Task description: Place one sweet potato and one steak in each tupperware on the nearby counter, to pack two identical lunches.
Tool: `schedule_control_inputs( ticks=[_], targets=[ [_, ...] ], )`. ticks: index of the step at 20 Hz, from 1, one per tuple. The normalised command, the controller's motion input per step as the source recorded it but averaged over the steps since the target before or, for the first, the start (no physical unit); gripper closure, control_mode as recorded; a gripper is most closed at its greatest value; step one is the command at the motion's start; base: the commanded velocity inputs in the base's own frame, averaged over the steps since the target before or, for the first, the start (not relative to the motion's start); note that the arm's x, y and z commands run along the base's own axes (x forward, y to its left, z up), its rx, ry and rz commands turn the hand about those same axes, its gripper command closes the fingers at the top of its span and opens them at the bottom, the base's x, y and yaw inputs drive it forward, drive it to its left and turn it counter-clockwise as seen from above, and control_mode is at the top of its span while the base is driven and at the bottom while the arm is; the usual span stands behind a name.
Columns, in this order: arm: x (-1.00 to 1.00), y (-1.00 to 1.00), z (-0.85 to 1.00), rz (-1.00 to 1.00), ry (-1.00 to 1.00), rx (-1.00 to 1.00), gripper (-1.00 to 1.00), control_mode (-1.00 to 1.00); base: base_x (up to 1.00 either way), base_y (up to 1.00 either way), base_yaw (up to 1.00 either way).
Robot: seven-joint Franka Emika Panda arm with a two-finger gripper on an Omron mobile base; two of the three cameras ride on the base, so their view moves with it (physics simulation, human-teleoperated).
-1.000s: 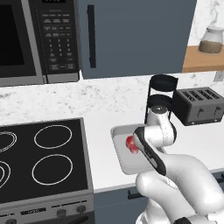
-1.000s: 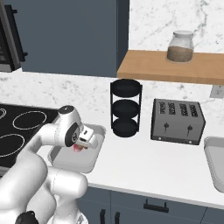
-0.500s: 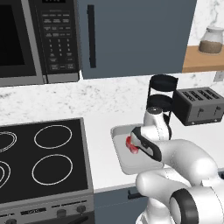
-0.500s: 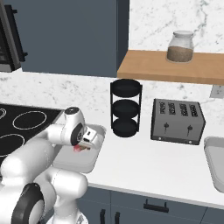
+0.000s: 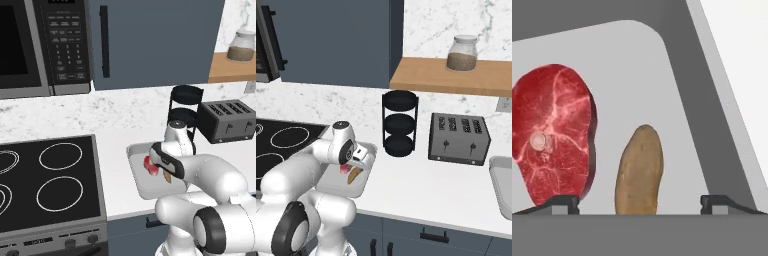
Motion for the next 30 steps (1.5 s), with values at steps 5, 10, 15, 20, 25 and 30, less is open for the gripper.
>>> schedule_control_inputs(
  ticks=[5, 10, 15, 20, 25, 30],
  targets=[
    [-0.48, -0.01, 0.37, 0.05, -0.04, 0.0, -1.0, -1.0, 0.0, 0.0, 0.0],
    [-0.96, 0.0, 0.62, 0.2, -0.16, 0.0, -1.0, -1.0, 0.0, 0.0, 0.0],
    [-0.92, 0.17, 0.74, 0.22, -0.26, -0.04, -1.0, -1.0, 0.0, 0.0, 0.0],
    [-0.93, 0.0, 0.51, 0.04, -0.25, 0.0, -1.0, -1.0, 0.0, 0.0, 0.0],
    [-0.69, -0.01, 0.18, -0.04, -0.21, 0.04, -1.0, -1.0, 0.0, 0.0, 0.0],
    [-0.37, 0.0, -0.25, -0.16, -0.18, 0.0, -1.0, -1.0, 0.0, 0.0, 0.0]
  ],
)
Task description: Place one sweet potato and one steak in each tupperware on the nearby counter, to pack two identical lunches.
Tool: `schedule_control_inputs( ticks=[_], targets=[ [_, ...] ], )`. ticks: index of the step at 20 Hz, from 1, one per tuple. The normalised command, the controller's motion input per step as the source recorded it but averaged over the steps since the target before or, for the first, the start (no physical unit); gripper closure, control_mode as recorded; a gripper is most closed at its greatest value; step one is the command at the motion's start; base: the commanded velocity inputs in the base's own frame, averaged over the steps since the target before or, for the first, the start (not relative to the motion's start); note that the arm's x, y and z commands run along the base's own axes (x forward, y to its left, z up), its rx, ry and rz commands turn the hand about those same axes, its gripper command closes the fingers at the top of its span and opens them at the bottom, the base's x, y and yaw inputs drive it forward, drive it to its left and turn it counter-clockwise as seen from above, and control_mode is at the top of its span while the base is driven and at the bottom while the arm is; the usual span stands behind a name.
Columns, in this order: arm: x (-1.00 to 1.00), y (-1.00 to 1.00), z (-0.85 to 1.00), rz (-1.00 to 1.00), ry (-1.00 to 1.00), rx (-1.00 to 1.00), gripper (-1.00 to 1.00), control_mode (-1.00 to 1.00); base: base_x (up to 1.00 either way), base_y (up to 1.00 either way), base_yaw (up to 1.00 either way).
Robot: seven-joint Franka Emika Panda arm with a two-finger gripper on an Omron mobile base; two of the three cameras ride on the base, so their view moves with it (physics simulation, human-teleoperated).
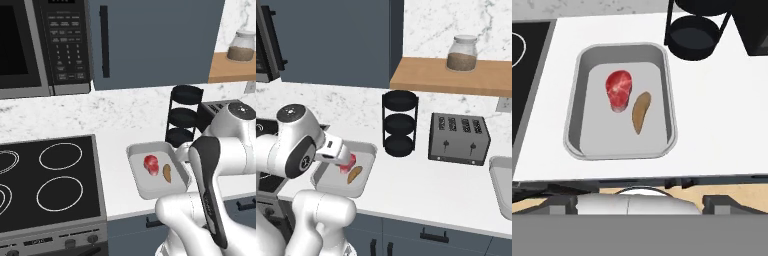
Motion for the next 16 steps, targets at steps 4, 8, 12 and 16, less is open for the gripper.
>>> schedule_control_inputs(
  ticks=[4, 8, 12, 16],
  targets=[
    [-0.15, 0.0, -0.33, -0.16, -0.12, 0.0, -1.0, -1.0, 0.0, 0.0, 0.0],
    [-0.13, 0.0, -0.13, 0.0, -0.08, 0.0, -1.0, -1.0, 0.0, 0.0, 0.0],
    [0.0, 0.0, -0.04, 0.0, -0.01, 0.0, -1.0, -1.0, 0.0, 0.0, 0.0],
    [-0.03, 0.0, -0.04, 0.0, 0.0, 0.0, -1.0, -1.0, 0.0, 0.0, 0.0]
  ],
)
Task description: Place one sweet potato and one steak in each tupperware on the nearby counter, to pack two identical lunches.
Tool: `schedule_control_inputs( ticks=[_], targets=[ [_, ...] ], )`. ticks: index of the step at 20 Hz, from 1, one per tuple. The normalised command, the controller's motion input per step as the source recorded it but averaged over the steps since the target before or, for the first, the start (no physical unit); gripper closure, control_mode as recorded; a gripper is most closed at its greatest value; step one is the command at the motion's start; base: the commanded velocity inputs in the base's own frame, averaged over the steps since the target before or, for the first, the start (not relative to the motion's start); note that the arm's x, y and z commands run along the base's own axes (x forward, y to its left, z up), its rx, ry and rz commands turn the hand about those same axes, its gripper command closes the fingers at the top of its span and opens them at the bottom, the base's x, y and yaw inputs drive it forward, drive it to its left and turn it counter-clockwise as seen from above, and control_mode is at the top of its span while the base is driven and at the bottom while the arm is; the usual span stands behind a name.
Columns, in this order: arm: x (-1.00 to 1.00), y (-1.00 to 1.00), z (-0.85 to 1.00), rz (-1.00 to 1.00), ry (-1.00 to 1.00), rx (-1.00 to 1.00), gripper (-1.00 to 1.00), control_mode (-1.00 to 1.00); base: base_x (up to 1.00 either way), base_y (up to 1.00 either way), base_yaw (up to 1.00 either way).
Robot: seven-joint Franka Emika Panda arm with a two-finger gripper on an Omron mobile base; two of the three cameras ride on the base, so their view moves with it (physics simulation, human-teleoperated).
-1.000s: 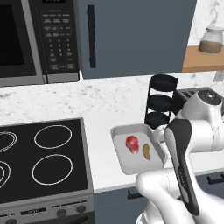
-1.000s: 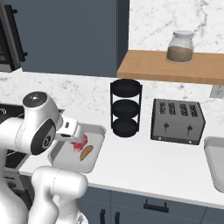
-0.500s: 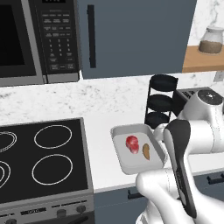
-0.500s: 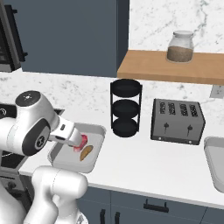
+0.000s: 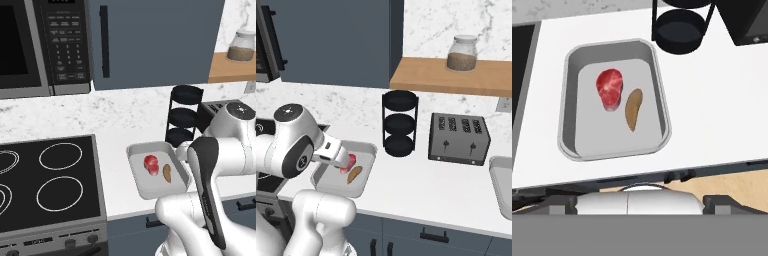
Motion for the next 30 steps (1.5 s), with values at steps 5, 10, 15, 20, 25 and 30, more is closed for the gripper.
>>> schedule_control_inputs(
  ticks=[5, 10, 15, 20, 25, 30],
  targets=[
    [0.0, 0.0, 0.0, 0.0, 0.0, 0.0, -1.0, 1.0, -0.42, -0.29, -0.03],
    [0.0, 0.0, 0.0, 0.0, 0.0, 0.0, -1.0, 1.0, -0.62, -0.78, -0.06],
    [0.0, 0.0, 0.0, 0.0, 0.0, 0.0, -1.0, 1.0, -0.76, -0.92, -0.01],
    [0.0, 0.0, 0.0, 0.0, 0.0, 0.0, -1.0, 1.0, -0.77, -1.0, 0.0],
    [0.0, 0.0, 0.0, 0.0, 0.0, 0.0, -1.0, 1.0, -0.51, -1.0, -0.02],
    [0.0, 0.0, 0.0, 0.0, 0.0, 0.0, -1.0, 1.0, -0.01, -1.0, -0.09]
  ],
)
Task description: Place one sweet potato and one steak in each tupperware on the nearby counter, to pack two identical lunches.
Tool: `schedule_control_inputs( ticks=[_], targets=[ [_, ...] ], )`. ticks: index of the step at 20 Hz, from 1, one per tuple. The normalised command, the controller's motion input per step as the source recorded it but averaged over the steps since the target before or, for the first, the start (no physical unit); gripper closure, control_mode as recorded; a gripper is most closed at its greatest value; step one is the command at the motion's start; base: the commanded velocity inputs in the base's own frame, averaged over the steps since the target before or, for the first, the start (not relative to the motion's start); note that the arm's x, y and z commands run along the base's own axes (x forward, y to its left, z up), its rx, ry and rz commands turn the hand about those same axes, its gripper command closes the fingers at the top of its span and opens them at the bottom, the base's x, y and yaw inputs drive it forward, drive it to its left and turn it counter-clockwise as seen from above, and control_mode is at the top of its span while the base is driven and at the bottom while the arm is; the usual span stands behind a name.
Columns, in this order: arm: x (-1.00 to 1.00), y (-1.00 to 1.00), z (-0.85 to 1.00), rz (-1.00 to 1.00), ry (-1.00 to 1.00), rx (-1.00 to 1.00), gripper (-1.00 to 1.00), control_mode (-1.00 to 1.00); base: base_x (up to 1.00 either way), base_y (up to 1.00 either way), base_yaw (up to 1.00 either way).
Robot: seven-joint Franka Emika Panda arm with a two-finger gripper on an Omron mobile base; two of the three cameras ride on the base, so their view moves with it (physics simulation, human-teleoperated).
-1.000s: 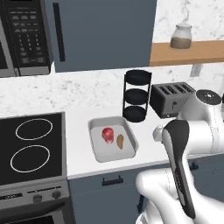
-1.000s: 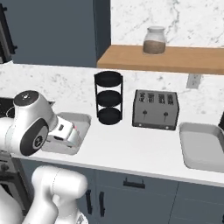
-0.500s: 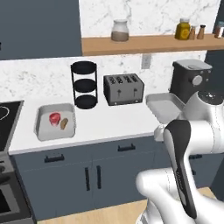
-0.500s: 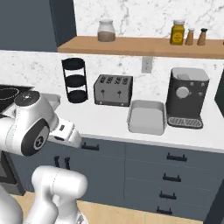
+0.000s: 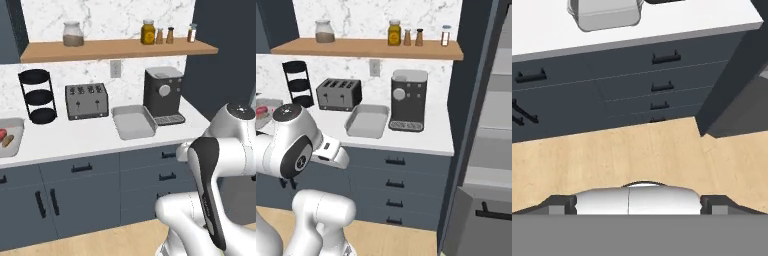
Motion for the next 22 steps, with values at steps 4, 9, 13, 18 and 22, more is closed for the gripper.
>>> schedule_control_inputs(
  ticks=[4, 9, 13, 18, 22],
  targets=[
    [0.0, 0.0, 0.0, 0.0, 0.0, 0.0, -1.0, 1.0, 0.0, -1.0, -0.05],
    [0.0, 0.0, 0.0, 0.0, 0.0, 0.0, -1.0, 1.0, 0.13, -1.0, 0.0],
    [0.0, 0.0, 0.0, 0.0, 0.0, 0.0, -1.0, 1.0, 0.2, -1.0, 0.0],
    [0.0, 0.0, 0.0, 0.0, 0.0, 0.0, -1.0, 1.0, 0.41, -0.91, 0.0],
    [0.0, 0.0, 0.0, 0.0, 0.0, 0.0, -1.0, 1.0, 0.58, -0.51, 0.01]
  ],
)
